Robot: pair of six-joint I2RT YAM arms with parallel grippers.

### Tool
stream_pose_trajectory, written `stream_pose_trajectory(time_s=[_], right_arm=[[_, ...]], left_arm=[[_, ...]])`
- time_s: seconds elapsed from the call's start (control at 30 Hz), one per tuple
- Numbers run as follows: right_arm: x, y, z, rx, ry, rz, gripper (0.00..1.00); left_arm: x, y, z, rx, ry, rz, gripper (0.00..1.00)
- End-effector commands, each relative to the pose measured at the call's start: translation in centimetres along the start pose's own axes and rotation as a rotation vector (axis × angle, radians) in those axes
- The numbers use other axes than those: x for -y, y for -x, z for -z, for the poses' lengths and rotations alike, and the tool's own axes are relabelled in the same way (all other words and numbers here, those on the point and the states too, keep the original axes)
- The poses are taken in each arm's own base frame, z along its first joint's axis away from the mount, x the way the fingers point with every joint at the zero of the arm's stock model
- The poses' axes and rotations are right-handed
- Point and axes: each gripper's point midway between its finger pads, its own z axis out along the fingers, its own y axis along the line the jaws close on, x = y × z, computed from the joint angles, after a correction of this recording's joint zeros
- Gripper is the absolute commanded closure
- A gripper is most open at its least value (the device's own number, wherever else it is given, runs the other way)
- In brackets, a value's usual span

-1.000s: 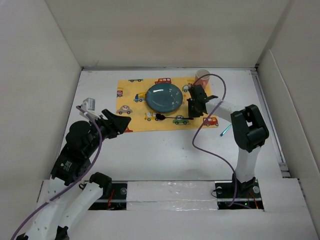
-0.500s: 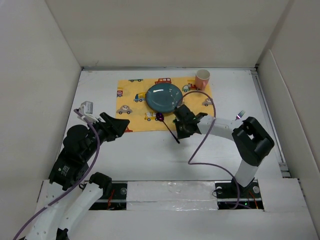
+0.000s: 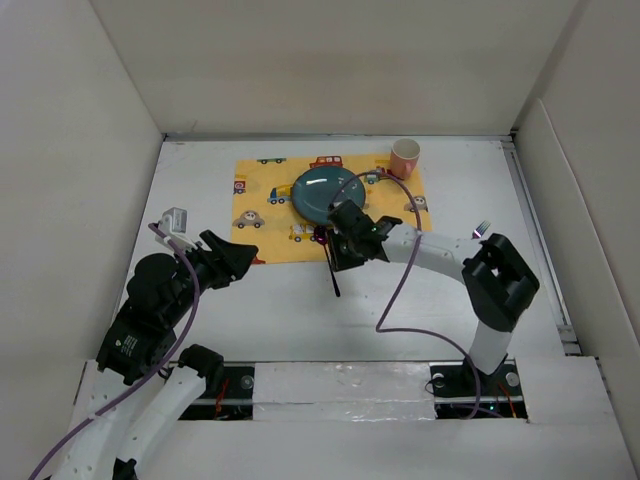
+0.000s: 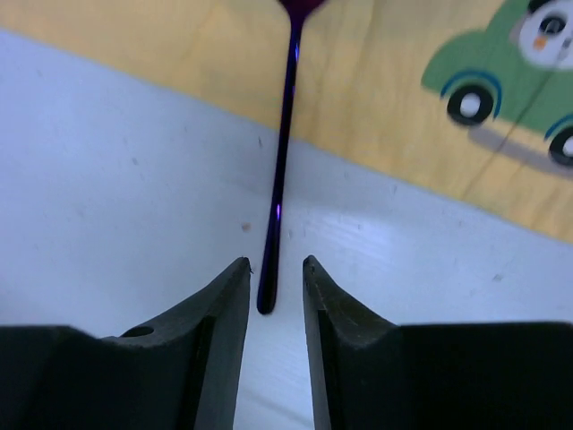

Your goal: Set the dinner table for one person

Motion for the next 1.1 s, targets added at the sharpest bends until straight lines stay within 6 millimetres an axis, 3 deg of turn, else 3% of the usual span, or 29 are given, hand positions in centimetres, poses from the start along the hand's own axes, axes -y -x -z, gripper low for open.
stream_pose_trajectory(time_s=[0.0, 0.17, 0.47, 0.5, 0.67, 0.77, 0.8, 0.9, 1.03, 1.07], right_arm=[[-0.4, 3.0, -0.8, 0.061, -0.034, 0.010, 0.64], [-0.1, 3.1, -3.4, 0.056, -0.100, 0.034, 0.63], [0.2, 1.9, -5.1, 0.030, -0.187, 0.073, 0.73], [1.1, 1.6, -5.7, 0.024, -0.230, 0.079, 0.73], [1.6, 0.5, -6.8, 0.001, -0.293, 0.088, 0.77], [1.4, -0.5, -7.1, -0.023, -0.259, 0.084, 0.98], [1.1, -0.8, -7.1, -0.030, -0.233, 0.081, 1.00], [0.3, -1.2, -5.7, -0.014, -0.162, 0.069, 1.00], [-1.1, 0.3, -1.0, 0.079, -0.089, 0.054, 1.00], [-1.8, 1.8, 1.5, 0.141, -0.056, 0.042, 1.00]], left_arm=[[0.4, 0.8, 0.0, 0.031, -0.010, -0.005, 0.50], [0.2, 1.1, 0.1, 0.044, 0.003, -0.003, 0.50], [-0.4, 0.9, -0.1, 0.049, 0.024, 0.012, 0.50], [-0.4, 0.9, -0.2, 0.048, 0.025, 0.012, 0.50], [-0.2, 1.4, -0.3, 0.060, 0.026, 0.006, 0.50], [-0.2, 1.5, -0.3, 0.064, 0.031, 0.003, 0.50], [-0.3, 1.4, -0.4, 0.061, 0.034, 0.000, 0.50], [-0.3, 1.5, -0.5, 0.060, 0.034, 0.000, 0.50], [-0.3, 1.4, -0.6, 0.056, 0.038, 0.000, 0.50], [-0.3, 1.4, -0.7, 0.056, 0.038, -0.001, 0.50]])
